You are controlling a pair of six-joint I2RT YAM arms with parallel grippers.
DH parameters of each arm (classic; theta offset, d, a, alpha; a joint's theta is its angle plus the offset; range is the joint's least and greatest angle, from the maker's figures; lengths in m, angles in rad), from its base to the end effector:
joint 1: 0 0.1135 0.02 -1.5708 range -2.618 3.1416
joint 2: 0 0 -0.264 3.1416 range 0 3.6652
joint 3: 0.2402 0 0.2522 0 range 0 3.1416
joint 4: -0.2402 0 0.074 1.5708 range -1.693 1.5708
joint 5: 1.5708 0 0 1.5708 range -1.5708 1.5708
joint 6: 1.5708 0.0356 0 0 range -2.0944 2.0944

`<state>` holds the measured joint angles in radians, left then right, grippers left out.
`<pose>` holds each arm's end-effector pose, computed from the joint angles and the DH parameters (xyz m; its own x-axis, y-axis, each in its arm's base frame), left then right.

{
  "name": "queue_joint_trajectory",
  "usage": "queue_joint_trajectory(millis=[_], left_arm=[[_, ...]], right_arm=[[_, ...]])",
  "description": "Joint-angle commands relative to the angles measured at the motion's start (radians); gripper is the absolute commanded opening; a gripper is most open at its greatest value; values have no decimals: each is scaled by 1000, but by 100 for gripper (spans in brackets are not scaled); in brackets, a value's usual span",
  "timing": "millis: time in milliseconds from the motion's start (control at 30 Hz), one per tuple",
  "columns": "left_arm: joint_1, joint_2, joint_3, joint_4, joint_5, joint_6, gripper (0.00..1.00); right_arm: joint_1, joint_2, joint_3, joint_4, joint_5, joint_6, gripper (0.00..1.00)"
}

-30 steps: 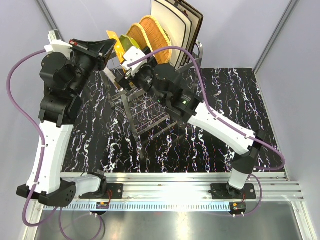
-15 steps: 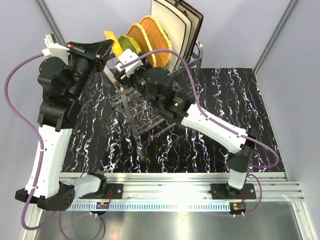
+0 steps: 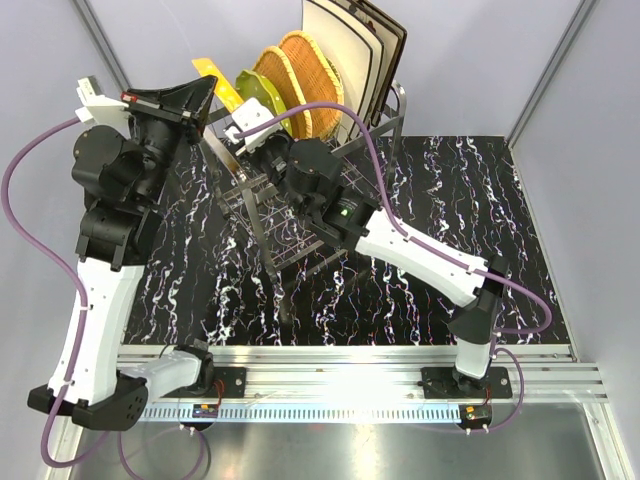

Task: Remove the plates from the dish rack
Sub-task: Pass the plate from the left arm to the right

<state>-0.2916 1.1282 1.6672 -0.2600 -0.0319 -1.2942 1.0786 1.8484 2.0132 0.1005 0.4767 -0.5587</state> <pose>0.1839 -0.0540 0.5595 -0.1761 -0.9510 -0.2541 0.3242 0.1877 -0.9272 0.2157 0.3678 0.4945 0.4092 -0.2335 -0.8821 -0.4209 0.8094 -0.4095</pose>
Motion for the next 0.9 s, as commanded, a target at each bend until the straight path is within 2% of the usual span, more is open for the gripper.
queue_joint_trajectory(millis=[0,133,300,400,467,567,633,733,867], left_arm=[[-4,-79,-20,247,-10,-43,0],[-4,-113,-82,280,-13,-59,0],[-4,-142,-116,278,-11,-65,12],[-4,-157,-126,274,-5,-62,29],[-4,-171,-138,272,-2,-56,44],[-4,-191,-159,266,-2,-54,57],[-4,-200,-176,263,-2,-54,60],[-4,-217,-196,263,0,-54,70],[-4,-237,-195,222,-2,10,83]], right_arm=[[1,-6,91,123,7,-8,5],[-2,-11,143,104,-30,39,0],[0,-6,205,87,-67,62,0],[-9,5,237,85,-70,68,0],[-17,3,265,65,-93,78,0],[-28,5,294,51,-104,95,0],[-31,-3,294,45,-110,106,0],[-42,-11,300,25,-119,131,0],[-52,-26,329,-4,-144,164,0]])
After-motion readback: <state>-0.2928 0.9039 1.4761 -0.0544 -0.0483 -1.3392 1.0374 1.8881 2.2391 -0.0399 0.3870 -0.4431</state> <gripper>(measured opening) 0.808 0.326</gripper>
